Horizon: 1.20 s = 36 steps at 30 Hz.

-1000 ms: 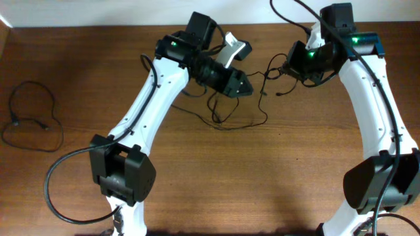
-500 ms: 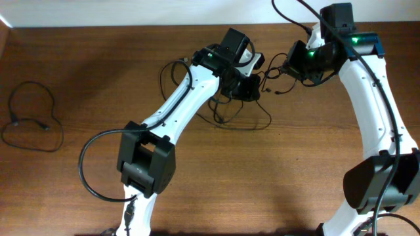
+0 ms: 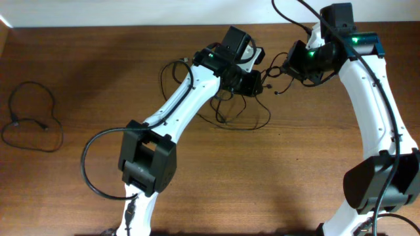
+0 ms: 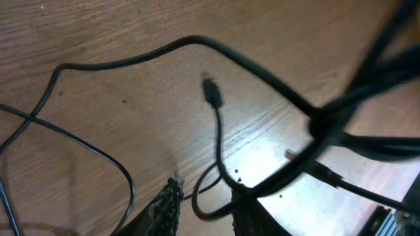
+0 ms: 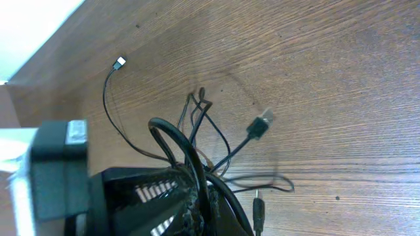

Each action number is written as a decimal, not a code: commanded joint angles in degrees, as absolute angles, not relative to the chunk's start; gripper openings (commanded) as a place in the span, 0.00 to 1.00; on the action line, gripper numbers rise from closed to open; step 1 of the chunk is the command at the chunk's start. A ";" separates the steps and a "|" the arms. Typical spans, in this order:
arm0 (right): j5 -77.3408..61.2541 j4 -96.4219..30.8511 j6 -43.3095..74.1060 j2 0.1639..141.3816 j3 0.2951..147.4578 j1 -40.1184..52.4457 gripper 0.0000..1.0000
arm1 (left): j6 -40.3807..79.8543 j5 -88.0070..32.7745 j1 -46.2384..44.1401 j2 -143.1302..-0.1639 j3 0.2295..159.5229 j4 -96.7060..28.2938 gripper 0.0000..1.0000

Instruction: Untangle cables

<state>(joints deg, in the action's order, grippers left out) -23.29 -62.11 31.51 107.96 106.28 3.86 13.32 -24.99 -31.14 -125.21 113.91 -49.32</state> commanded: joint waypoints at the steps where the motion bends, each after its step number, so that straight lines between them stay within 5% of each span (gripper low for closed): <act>1: -23.81 -62.22 31.31 108.16 106.67 4.12 0.04 | 13.26 -24.38 -31.40 -126.65 114.37 -47.92 0.23; 7: -23.81 -63.00 30.46 108.16 106.67 4.12 0.04 | 13.23 -24.34 -31.40 -126.65 114.37 -46.89 0.00; 13: -23.81 -66.87 25.78 108.16 106.67 4.12 0.06 | 13.10 -24.16 -26.83 -126.17 114.43 -46.28 0.00; 17: -23.18 -72.42 18.09 108.16 106.67 4.12 0.33 | 5.93 -24.14 -20.86 -122.85 114.48 -49.04 0.00; 23: -26.15 -74.52 13.39 108.16 106.67 4.19 0.54 | 1.65 -24.18 -17.08 -115.22 114.48 -56.36 0.00; 36: -34.79 -58.83 23.05 108.16 106.69 13.13 0.55 | 1.65 -28.25 -17.34 -113.45 114.48 -66.96 0.00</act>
<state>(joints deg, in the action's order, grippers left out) -33.41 -59.77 20.29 107.96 106.28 13.08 2.57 -28.05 -17.28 -114.32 113.99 -66.70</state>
